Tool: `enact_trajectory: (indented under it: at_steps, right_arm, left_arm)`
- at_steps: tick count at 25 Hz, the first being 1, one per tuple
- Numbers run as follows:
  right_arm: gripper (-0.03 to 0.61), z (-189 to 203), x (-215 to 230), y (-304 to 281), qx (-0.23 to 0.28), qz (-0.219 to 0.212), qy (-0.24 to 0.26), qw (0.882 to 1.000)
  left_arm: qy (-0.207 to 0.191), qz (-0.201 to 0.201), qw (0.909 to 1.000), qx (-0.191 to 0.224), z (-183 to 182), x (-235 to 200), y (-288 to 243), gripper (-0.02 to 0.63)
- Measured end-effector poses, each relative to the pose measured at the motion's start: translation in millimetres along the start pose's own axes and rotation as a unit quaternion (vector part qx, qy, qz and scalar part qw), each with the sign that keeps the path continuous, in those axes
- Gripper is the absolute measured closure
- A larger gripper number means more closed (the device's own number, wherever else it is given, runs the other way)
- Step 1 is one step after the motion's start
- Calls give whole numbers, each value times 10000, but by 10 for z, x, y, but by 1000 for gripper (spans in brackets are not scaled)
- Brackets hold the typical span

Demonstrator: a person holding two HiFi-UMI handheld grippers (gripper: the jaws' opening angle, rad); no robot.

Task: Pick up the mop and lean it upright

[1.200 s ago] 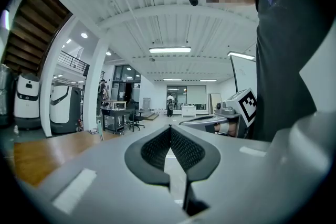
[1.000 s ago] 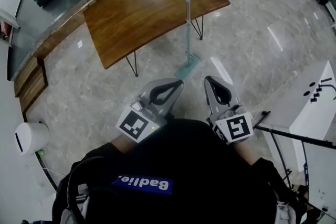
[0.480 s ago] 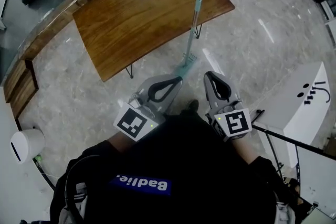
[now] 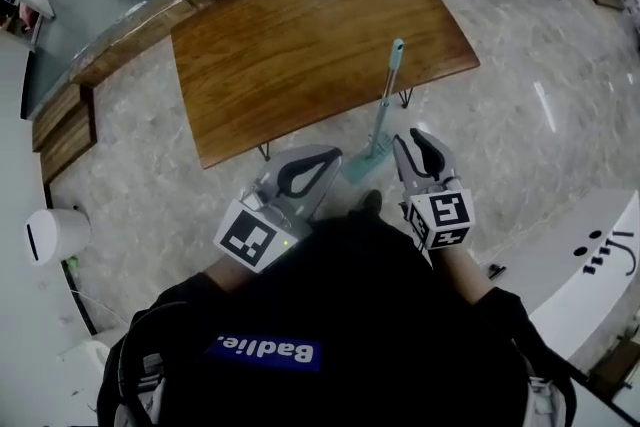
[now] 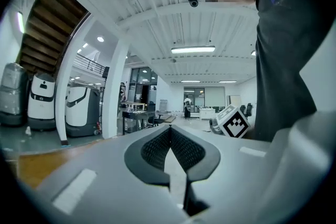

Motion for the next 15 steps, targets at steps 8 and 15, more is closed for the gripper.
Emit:
enact_trajectory:
  at_steps: [8, 15]
  right_arm:
    - [360, 392, 976, -854, -692, -584, -51, 9959]
    - [344, 813, 1277, -1469, -1305, -799, 158, 9881]
  left_arm:
    - [-113, -1060, 9931, -490, -57, -79, -416, 595]
    - [-83, -1657, 9833, -749, 12, -161, -386, 595]
Point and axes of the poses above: the fingertips, and each gripper's own axes: y backward along the fingers, x to its right, z out of its underside, the point moved 6 cm from there along y, backward along the fingers, and after that the axes turned 11 degrees about -z, right-handed, at the moved point
